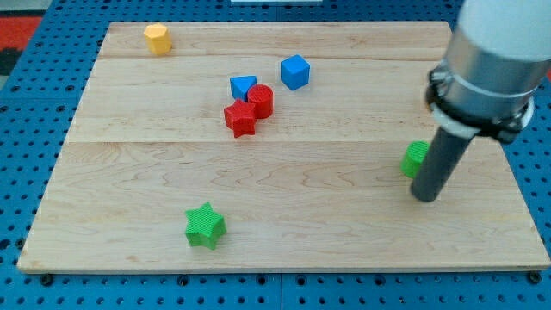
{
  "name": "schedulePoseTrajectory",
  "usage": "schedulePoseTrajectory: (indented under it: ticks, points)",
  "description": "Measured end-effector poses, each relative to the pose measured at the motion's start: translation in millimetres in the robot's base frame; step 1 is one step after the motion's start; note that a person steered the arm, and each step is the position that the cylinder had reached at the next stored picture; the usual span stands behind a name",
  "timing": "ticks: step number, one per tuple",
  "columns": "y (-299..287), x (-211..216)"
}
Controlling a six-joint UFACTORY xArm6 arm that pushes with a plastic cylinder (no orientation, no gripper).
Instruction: Move the green circle diagonally to the blue cube
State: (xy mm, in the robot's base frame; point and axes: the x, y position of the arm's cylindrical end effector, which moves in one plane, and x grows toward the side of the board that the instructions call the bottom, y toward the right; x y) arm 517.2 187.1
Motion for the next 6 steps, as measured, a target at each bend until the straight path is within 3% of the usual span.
schedulePoseTrajectory:
  ticks: [1,2,3,6]
  points:
    - [-38.4,-86.1]
    - [-36.8,-144.8]
    - [-21.2,-136.4]
    - [-38.2,-245.1]
